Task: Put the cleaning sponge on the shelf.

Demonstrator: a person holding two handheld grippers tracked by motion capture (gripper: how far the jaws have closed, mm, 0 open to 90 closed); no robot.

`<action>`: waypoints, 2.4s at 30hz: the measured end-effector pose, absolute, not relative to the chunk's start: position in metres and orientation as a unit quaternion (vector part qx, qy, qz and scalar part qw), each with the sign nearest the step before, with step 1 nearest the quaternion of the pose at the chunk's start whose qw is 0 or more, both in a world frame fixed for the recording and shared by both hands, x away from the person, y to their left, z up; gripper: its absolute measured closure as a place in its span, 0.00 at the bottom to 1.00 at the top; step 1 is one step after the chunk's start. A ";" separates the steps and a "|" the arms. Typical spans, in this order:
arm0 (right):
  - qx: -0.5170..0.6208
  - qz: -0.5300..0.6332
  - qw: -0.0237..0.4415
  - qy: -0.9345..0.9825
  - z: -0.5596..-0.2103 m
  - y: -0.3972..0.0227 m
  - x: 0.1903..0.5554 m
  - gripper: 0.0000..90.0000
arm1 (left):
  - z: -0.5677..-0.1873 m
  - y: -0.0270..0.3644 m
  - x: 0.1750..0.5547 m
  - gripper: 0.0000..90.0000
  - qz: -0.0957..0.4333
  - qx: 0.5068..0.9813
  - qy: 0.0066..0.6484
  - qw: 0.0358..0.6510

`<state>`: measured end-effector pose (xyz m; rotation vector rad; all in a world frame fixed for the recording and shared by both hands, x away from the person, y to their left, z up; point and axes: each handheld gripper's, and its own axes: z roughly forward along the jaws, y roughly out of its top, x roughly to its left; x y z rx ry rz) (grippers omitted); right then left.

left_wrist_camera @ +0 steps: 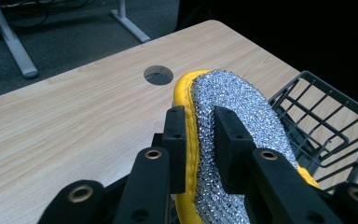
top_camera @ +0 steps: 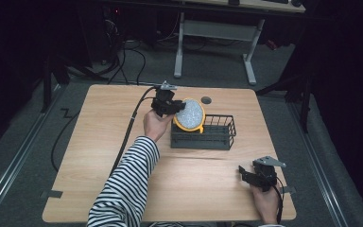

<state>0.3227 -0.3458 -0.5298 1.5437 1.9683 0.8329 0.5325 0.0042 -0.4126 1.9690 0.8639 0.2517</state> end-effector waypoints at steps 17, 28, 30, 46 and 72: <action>0.566 0.307 0.251 0.723 -0.530 -0.346 0.323 0.38 | -0.417 0.002 0.522 0.78 0.104 0.823 0.334 0.447; 0.566 0.307 0.250 0.723 -0.530 -0.346 0.323 0.38 | -0.423 0.003 0.517 0.76 0.083 0.824 0.340 0.445; 0.566 0.306 0.250 0.723 -0.530 -0.346 0.323 0.38 | -0.424 0.004 0.517 0.75 0.081 0.824 0.342 0.445; 0.566 0.306 0.250 0.723 -0.530 -0.346 0.323 0.38 | -0.414 0.025 0.508 0.47 0.104 0.802 0.364 0.462; 0.566 0.307 0.250 0.723 -0.530 -0.346 0.323 0.38 | -0.389 0.102 0.474 0.40 0.146 0.773 0.405 0.466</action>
